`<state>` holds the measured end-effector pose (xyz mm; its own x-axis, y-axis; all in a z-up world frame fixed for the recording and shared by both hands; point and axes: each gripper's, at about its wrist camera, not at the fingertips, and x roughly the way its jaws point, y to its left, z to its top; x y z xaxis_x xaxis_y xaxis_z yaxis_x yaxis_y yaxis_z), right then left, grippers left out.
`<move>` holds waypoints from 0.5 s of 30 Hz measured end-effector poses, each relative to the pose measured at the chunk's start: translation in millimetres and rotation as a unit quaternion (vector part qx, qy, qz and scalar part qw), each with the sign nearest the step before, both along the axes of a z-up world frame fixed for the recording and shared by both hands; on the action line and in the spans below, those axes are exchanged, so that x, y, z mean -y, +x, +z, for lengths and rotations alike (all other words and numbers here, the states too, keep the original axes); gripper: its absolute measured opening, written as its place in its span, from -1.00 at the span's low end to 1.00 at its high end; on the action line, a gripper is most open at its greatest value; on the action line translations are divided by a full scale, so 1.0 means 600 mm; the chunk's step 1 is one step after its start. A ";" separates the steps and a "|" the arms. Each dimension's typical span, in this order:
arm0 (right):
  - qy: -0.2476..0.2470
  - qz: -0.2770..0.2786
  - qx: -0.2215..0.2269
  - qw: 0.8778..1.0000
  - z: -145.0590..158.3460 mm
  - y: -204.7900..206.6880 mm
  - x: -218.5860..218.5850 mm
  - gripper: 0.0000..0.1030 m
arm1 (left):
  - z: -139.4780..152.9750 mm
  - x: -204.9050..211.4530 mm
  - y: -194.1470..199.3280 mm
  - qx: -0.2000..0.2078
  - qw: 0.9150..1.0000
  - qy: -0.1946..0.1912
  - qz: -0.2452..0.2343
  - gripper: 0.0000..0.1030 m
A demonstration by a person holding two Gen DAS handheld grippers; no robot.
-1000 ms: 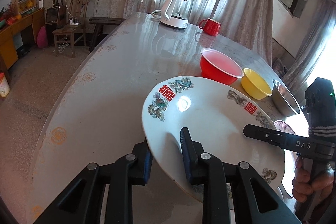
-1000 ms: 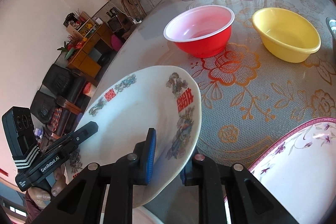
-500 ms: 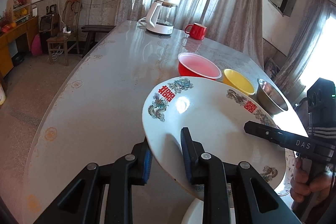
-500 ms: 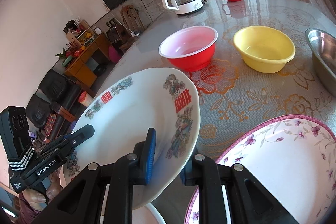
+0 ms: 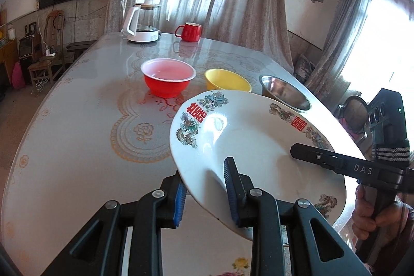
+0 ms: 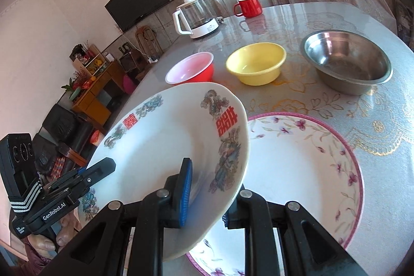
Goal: Organize plates and bowls
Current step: 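Lower the red-print plate onto the purple-rim plate with both grippers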
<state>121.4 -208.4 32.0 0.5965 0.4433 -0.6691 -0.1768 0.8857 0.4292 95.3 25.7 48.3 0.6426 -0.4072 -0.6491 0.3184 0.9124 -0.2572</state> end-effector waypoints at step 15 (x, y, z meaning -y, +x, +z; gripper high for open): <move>-0.054 -0.091 -0.044 0.993 -0.041 -0.033 0.106 -0.55 | -0.048 0.118 0.007 -0.065 0.997 -0.003 -0.049 -0.42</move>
<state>101.8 -272.0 7.4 0.5970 0.2566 -0.7601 0.0249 0.9411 0.3372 99.4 -44.9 19.4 0.5097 -0.4680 -0.7220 0.3700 0.8768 -0.3071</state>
